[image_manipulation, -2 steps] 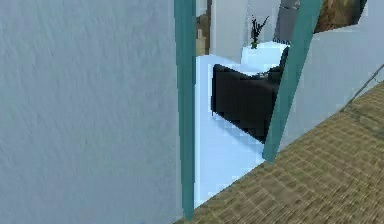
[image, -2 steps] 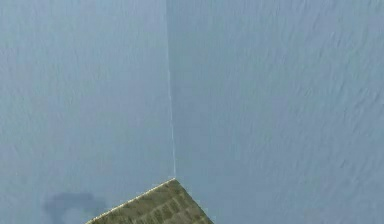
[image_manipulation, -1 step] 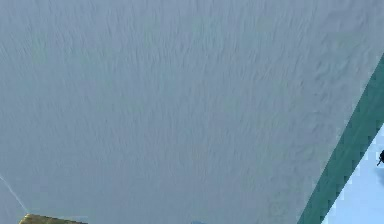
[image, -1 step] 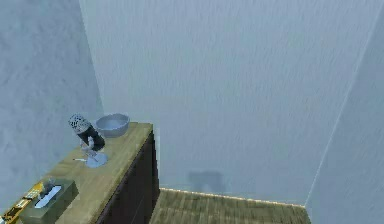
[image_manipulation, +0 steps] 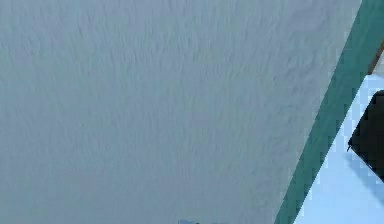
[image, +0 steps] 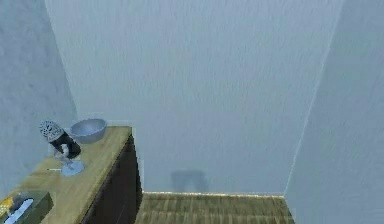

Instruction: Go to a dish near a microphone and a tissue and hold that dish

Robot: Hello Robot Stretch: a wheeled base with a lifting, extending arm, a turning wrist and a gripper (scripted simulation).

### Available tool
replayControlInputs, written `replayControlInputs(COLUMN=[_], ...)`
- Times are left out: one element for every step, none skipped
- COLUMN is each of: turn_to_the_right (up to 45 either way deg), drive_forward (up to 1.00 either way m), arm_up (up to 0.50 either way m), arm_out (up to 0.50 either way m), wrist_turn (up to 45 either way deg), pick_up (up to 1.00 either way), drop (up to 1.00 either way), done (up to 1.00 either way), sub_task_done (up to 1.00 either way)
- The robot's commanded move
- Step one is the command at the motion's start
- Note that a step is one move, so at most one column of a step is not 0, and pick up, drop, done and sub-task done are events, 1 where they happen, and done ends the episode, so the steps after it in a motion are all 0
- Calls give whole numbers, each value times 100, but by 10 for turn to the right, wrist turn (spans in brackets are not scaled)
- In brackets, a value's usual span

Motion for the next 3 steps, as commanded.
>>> replayControlInputs(turn_to_the_right=[0,-450,450], drive_forward=[45,0,0], arm_up=[0,0,0], arm_out=[0,0,0], wrist_turn=[0,0,0], pick_up=[0,0,0], drop=[0,0,0], done=[0,0,0], sub_task_done=[0,0,0])
